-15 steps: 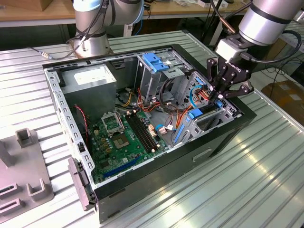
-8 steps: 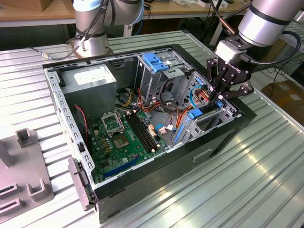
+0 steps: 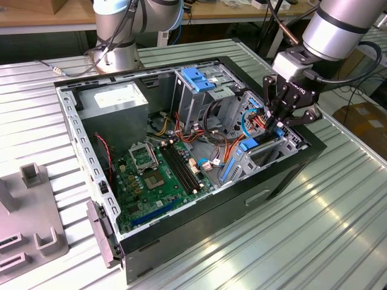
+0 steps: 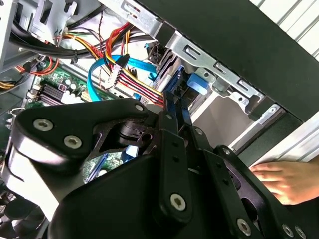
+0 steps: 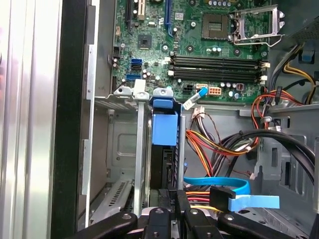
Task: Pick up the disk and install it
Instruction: 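Insert the first disk wire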
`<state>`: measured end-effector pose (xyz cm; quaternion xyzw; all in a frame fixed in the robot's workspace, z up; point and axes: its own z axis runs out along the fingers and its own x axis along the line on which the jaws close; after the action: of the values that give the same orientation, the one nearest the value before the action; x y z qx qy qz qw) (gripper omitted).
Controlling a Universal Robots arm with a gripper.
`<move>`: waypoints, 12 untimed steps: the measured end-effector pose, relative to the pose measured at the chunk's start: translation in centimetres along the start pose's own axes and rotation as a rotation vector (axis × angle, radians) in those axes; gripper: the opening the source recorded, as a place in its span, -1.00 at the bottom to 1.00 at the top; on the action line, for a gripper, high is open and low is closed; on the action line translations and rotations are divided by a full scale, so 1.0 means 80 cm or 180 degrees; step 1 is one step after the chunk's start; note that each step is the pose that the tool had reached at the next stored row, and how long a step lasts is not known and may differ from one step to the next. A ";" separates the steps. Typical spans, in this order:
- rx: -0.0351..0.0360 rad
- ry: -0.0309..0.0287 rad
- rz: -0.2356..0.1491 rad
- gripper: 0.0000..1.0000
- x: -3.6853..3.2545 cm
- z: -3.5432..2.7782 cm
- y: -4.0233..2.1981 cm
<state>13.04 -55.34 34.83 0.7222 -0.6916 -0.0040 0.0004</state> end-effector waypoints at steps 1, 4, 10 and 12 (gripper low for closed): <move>0.0000 0.0000 0.0005 -0.66 0.0000 0.0005 0.0000; 0.0000 0.0000 0.0024 -0.66 0.0001 0.0014 0.0001; 0.0000 0.0000 0.0053 -0.66 0.0001 0.0024 -0.0010; 0.0000 0.0000 0.0059 -0.66 0.0001 0.0028 -0.0010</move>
<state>13.12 -55.35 34.60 0.7158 -0.6983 -0.0040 0.0004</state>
